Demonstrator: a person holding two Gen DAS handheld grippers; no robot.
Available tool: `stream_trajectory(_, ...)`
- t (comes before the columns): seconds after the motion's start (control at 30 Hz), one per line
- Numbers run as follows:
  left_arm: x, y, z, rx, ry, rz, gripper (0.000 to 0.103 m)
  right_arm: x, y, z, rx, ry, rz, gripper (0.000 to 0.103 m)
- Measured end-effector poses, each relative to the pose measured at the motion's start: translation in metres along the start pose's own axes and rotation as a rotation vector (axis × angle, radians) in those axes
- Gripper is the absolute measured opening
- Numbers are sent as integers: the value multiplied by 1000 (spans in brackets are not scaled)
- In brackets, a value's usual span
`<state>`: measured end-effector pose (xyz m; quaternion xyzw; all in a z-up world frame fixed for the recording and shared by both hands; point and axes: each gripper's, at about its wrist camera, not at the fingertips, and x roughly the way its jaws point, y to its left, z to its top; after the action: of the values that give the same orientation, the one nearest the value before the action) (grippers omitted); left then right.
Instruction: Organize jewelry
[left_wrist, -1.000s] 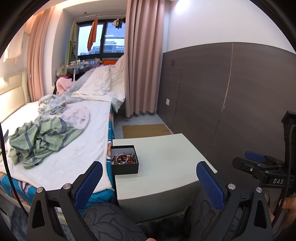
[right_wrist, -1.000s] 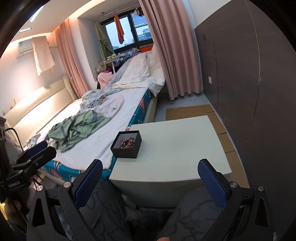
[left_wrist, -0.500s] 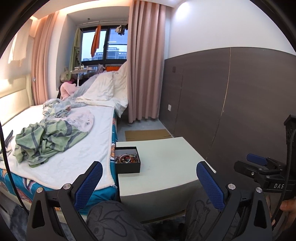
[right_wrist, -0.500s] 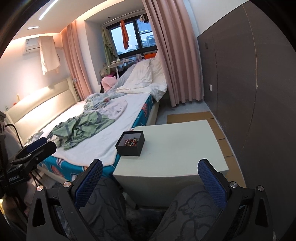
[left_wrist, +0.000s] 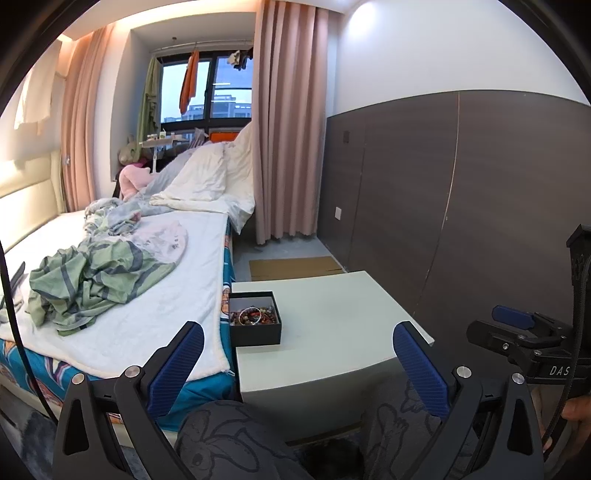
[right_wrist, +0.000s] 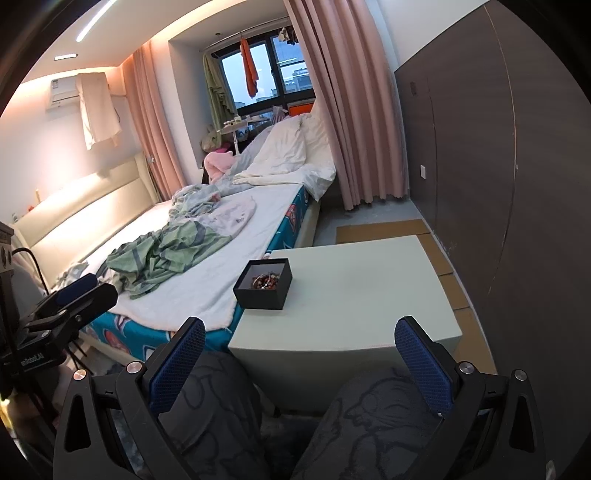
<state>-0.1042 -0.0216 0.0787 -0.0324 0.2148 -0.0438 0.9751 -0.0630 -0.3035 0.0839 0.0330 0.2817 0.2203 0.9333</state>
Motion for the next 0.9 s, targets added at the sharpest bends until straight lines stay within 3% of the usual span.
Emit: stream_trajectory(0.9,-11,3,-5,-1,-22,21,102,-4,1,-1,-21,1,7,103)
